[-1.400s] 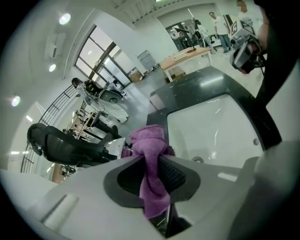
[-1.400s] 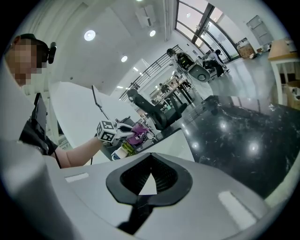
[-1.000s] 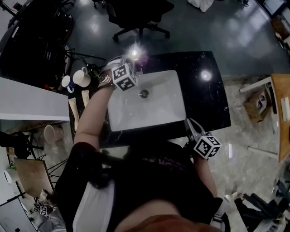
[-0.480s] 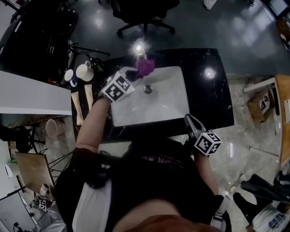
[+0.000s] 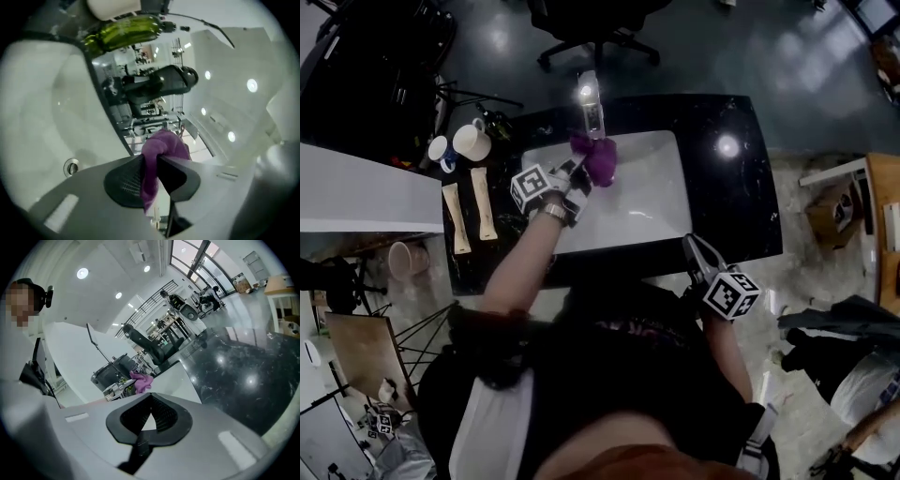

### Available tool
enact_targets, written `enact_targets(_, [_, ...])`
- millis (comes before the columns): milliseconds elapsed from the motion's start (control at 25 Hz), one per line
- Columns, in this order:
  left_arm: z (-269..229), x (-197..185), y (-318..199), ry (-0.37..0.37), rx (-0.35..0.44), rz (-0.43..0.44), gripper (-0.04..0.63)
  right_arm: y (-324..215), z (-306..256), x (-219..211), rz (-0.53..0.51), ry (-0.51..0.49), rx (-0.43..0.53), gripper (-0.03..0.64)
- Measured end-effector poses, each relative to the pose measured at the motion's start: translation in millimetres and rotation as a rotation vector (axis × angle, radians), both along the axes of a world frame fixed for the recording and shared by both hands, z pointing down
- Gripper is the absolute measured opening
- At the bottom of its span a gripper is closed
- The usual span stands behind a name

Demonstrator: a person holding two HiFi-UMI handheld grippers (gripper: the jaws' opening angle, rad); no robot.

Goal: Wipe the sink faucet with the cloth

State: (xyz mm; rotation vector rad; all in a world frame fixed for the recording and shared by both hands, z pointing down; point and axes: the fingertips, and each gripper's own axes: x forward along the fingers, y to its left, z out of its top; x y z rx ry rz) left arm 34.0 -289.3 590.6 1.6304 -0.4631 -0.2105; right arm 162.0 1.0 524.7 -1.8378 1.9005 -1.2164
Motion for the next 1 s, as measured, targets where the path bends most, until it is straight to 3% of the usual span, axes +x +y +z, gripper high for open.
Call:
enact_targets(80, [16, 3, -15, 0.018, -0.052, -0.086, 0.077, 1, 0, -2, 0.000, 0.011, -0.010, 0.011])
enact_targets(200, [16, 16, -41, 0.069, -0.056, -0.154, 0.077, 3, 2, -4, 0.012, 0.025, -0.030, 0.011])
enact_targets(480, [12, 31, -97, 0.254, -0.093, -0.356, 0.078, 17, 11, 0, 0.087, 0.027, -0.073, 0.011])
enact_targets(680, [-4, 36, -94, 0.493, -0.157, -0.446, 0.078, 21, 17, 2, 0.127, 0.010, -0.089, 0.011])
enact_targets(800, [-6, 37, -92, 0.590, -0.184, -0.426, 0.078, 19, 19, -2, 0.123, 0.010, -0.090, 0.011])
enact_targets(1000, [-23, 32, -82, 0.651, -0.133, -0.313, 0.078, 17, 17, 0, 0.104, 0.014, -0.081, 0.011])
